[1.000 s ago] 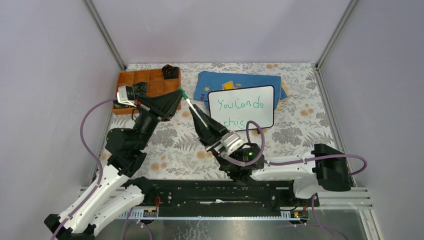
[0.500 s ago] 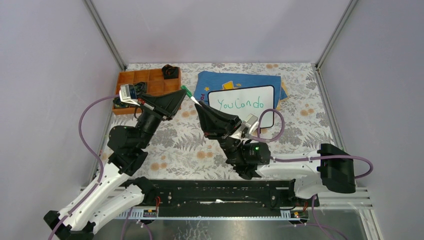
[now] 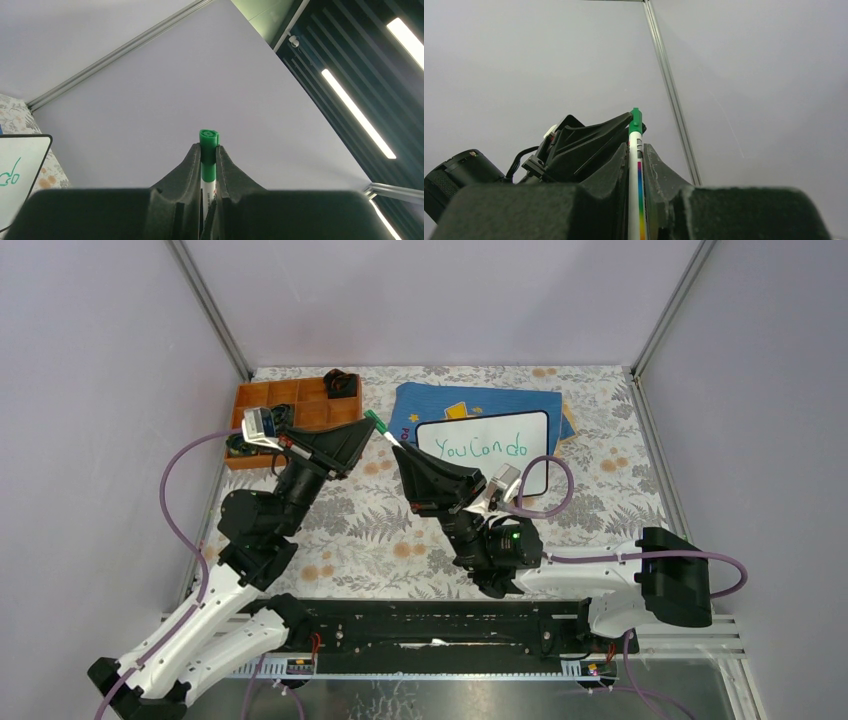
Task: Write a sentence on the whiteboard
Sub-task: Close the whiteboard marker at the center of the board.
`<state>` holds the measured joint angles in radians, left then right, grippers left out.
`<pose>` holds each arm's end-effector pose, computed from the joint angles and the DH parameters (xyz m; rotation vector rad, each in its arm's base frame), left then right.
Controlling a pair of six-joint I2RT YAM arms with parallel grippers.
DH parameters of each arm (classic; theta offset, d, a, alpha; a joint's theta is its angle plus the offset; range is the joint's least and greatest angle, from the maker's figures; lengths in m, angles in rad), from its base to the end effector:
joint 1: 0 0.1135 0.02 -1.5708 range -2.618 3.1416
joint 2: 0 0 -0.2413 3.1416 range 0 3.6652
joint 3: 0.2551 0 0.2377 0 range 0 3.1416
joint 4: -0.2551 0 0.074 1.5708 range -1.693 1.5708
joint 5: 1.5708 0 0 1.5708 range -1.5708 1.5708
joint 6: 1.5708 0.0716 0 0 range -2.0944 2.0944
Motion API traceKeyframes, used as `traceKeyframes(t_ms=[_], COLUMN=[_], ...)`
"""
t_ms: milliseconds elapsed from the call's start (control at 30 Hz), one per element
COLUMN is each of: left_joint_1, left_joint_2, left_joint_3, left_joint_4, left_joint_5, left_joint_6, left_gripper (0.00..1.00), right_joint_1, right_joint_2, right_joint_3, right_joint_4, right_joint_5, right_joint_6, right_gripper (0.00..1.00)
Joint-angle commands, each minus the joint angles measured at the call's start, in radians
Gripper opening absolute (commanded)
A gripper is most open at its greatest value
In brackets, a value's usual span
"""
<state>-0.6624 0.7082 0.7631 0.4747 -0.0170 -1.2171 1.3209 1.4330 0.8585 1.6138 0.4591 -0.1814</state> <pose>0.1496 -0.1151 0.4165 -0.3442 1.1444 -1.6768 0.1006 0.2659 0.3970 -0.0299 0.7162 0.9709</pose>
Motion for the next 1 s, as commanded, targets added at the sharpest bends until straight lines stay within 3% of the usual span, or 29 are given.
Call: traceKeyframes(t_ms=[0, 200, 800, 867, 967], left_joint_1=[-0.034, -0.034, -0.033, -0.034, -0.034], left_joint_2=[-0.025, -0.028, -0.032, -0.033, -0.032], left_joint_3=[0.012, 0.024, 0.027, 0.027, 0.03], left_joint_4=[-0.026, -0.033, -0.042, -0.041, -0.044], left_joint_5=[0.067, 0.058, 0.044, 0.043, 0.036], left_joint_6=[0.026, 0.034, 0.045, 0.048, 0.06], left_gripper=[0.0, 0.14, 0.38, 0.45, 0.65], right_joint_1=[-0.026, -0.026, -0.026, -0.026, -0.026], right_joint_2=[-0.032, -0.043, -0.055, -0.057, -0.066], right_joint_3=[0.007, 0.002, -0.007, -0.008, -0.015], right_joint_4=[0.035, 0.038, 0.044, 0.043, 0.034], right_joint_5=[0.025, 0.014, -0.003, -0.006, -0.016], right_joint_6=[0.005, -0.01, -0.011, -0.009, 0.0], right_gripper=[0.0, 0.0, 0.0, 0.0, 0.0])
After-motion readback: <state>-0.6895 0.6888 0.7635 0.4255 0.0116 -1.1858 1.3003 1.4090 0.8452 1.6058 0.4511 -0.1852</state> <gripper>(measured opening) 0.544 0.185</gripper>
